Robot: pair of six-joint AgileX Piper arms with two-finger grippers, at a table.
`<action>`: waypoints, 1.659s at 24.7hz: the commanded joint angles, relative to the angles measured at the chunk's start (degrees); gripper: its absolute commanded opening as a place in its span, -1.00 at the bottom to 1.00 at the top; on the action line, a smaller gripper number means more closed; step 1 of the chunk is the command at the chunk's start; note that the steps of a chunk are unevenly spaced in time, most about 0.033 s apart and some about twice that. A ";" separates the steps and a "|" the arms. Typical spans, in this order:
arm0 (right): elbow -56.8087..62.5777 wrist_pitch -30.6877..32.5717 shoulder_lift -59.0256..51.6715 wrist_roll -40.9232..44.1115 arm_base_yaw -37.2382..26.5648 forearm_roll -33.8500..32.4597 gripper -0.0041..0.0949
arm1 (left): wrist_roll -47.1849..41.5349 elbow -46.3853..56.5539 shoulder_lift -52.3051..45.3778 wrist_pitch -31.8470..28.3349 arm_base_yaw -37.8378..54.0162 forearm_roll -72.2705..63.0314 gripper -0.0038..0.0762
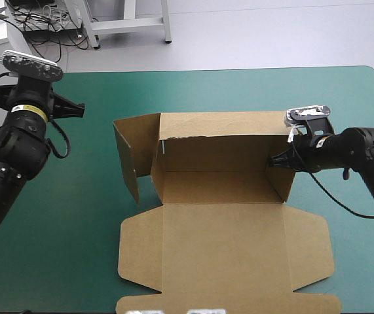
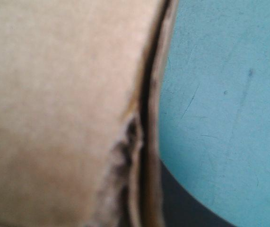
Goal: Fold the box
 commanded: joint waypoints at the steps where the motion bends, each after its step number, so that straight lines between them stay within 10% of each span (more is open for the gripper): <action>1: -2.46 0.69 0.31 0.70 0.08 0.05 -0.92 | 8.72 -1.48 -1.34 -2.24 6.18 -10.36 -0.90; 16: -7.71 -3.99 15.55 -0.01 0.08 1.10 -0.86 | 23.74 -0.90 -1.11 -1.65 20.42 -28.06 -0.90; 24: -24.68 3.05 24.79 3.18 0.08 -1.23 0.15 | 25.54 -0.90 1.12 0.65 20.84 -29.26 -0.90; 31: -49.99 18.08 26.38 8.49 0.08 -14.33 0.16 | 25.54 -0.90 5.59 1.89 25.20 -36.52 -0.90; 41: -47.58 18.08 26.00 15.25 -0.05 -6.18 0.16 | 36.44 -0.78 6.14 10.12 40.49 -58.93 -0.90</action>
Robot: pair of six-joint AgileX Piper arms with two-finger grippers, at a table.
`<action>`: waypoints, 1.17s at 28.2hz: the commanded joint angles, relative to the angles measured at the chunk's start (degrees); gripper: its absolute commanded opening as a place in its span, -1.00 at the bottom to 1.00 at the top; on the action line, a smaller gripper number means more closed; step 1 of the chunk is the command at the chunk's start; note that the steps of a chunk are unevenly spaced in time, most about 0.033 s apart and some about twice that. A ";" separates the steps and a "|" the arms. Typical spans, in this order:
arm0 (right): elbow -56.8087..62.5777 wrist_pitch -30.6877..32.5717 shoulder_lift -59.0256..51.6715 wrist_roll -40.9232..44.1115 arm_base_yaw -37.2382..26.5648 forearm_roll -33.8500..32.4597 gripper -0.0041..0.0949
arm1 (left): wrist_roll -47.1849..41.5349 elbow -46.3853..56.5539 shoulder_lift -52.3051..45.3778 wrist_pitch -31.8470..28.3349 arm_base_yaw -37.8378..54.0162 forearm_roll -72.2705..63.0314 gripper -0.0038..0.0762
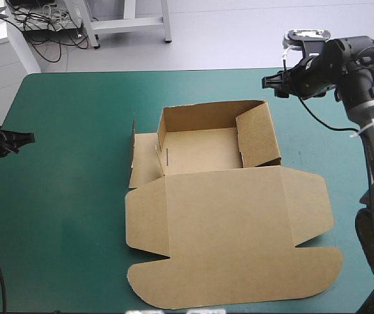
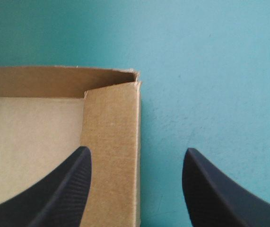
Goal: Fold the box
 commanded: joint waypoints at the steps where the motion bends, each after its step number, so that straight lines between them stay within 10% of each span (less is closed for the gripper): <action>1: 2.27 0.46 -0.56 0.13 -0.35 3.96 0.16 | 3.29 -1.46 -1.57 0.24 0.68 -5.37 -0.90; 24: 4.87 0.46 15.27 -0.38 -0.35 7.71 0.16 | 6.52 3.05 -1.47 4.36 0.68 -6.09 -0.93; 27: 4.87 0.46 15.27 -0.38 -0.35 7.71 -0.12 | 6.61 4.26 -1.47 4.19 0.68 -6.20 -0.93; 30: 4.87 0.46 15.27 -0.93 -0.35 7.71 -0.90 | 6.86 5.04 -1.34 4.09 0.68 -6.20 -0.93; 33: 4.87 0.46 15.27 -1.60 -0.35 7.71 -0.94 | 6.86 5.13 -0.94 4.09 0.46 -6.58 -0.93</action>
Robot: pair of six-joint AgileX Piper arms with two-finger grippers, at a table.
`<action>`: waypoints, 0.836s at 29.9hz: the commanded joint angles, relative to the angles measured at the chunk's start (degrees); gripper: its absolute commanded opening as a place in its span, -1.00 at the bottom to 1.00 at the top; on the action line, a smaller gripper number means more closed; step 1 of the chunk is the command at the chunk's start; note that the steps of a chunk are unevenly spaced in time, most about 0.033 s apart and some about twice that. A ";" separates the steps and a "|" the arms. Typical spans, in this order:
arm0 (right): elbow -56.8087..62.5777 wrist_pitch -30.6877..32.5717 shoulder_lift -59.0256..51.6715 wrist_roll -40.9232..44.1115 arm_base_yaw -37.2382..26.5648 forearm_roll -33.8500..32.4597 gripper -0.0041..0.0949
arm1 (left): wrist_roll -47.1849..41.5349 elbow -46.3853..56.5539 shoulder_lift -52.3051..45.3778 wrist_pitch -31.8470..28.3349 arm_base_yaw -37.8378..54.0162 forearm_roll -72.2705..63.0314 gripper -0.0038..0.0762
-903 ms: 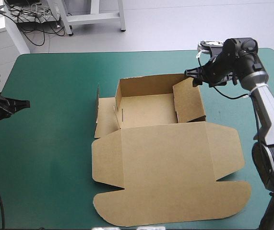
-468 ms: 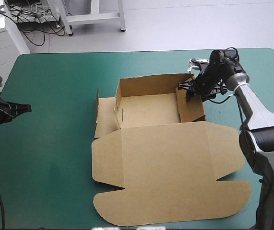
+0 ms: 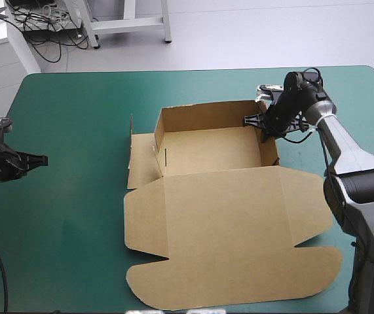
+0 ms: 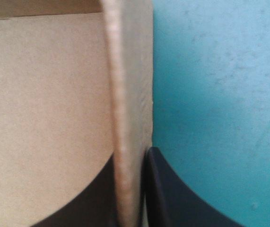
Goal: Fold the box
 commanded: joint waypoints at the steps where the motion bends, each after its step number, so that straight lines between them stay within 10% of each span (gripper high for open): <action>1: -1.25 1.11 -3.37 -0.84 -0.35 1.22 -0.96 | 0.03 -1.22 -1.07 -2.16 -0.28 -1.54 -0.93; 11: -1.25 1.11 -7.31 -2.60 -0.35 2.26 -0.96 | 10.48 -1.22 -1.07 -1.59 -0.28 -11.56 -0.82; 21: -1.25 1.21 -16.54 -5.77 -2.61 6.80 -0.96 | 14.82 -1.22 -1.07 -1.85 -0.28 -14.67 0.41; 25: -0.18 1.21 -22.38 -9.95 -3.75 13.20 -0.96 | 14.82 -1.22 -1.07 -2.66 -0.28 -16.53 0.62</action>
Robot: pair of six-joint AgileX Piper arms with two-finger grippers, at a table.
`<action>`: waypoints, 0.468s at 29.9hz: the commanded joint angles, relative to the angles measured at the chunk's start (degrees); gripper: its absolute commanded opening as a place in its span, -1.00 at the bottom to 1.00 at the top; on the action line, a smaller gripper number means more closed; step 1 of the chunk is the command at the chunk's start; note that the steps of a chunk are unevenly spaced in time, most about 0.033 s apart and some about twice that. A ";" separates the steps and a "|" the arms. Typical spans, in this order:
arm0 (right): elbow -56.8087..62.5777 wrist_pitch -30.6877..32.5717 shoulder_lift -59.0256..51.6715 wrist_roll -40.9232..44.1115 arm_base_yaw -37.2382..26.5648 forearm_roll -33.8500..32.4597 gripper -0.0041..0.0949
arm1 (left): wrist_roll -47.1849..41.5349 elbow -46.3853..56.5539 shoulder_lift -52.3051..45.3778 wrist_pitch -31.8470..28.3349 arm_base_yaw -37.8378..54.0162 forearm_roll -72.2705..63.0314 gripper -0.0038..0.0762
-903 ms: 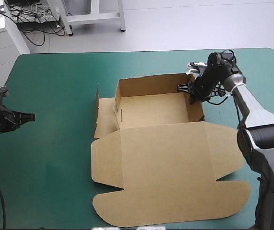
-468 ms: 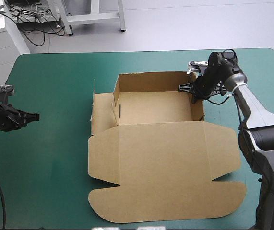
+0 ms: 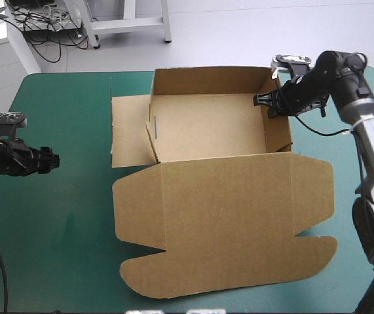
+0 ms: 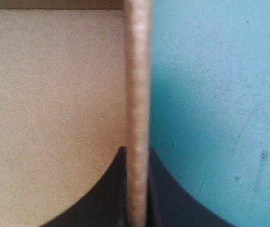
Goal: Fold the box
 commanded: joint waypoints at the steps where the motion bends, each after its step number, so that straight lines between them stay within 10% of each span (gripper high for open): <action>1: -0.87 0.94 -8.81 -2.62 -0.84 6.04 -0.96 | 0.08 -1.38 -1.50 -2.99 -0.28 -5.32 0.62; 14: 1.32 0.94 -17.83 -2.86 -3.12 7.41 -0.96 | 6.31 -1.38 -0.21 3.34 -0.31 -42.80 0.62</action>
